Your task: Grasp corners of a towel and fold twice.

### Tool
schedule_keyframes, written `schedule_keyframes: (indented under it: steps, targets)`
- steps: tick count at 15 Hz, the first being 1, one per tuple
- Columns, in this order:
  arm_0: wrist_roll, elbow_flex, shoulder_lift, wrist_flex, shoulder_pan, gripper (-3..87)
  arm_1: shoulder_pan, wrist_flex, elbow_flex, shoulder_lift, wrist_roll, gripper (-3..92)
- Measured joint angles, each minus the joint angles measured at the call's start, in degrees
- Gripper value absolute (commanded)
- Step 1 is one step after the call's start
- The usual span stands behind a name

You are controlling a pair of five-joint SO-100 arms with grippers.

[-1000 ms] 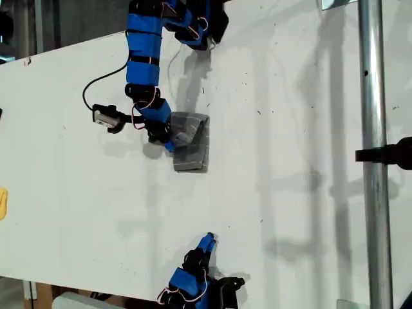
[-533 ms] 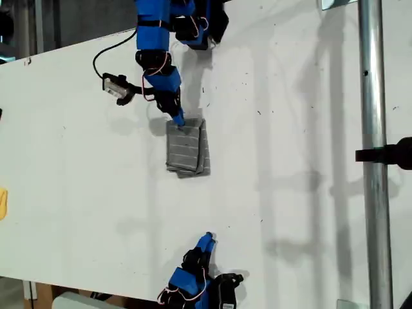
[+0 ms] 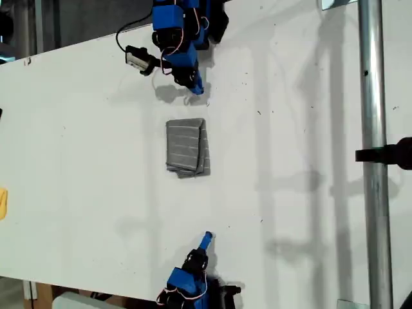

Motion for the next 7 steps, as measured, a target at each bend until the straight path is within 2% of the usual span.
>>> schedule_keyframes:
  steps: [1,2,3,5,7]
  targets:
    - [5.7,0.0,0.0,0.0,0.3,8.9,-1.1,1.8,0.8,2.8,2.7,5.4]
    - [6.0,0.0,0.0,0.0,0.2,8.9,-1.1,7.6,1.8,9.1,8.2,6.6]
    - [6.5,0.0,0.0,0.0,0.1,8.9,-0.4,13.7,2.5,17.8,8.7,7.3]
    - [6.7,0.0,0.0,0.0,0.2,8.9,3.0,22.9,0.4,30.8,-0.9,8.3]
    - [6.7,0.0,0.0,0.0,0.2,8.9,4.0,23.8,0.1,32.5,-2.4,8.3]
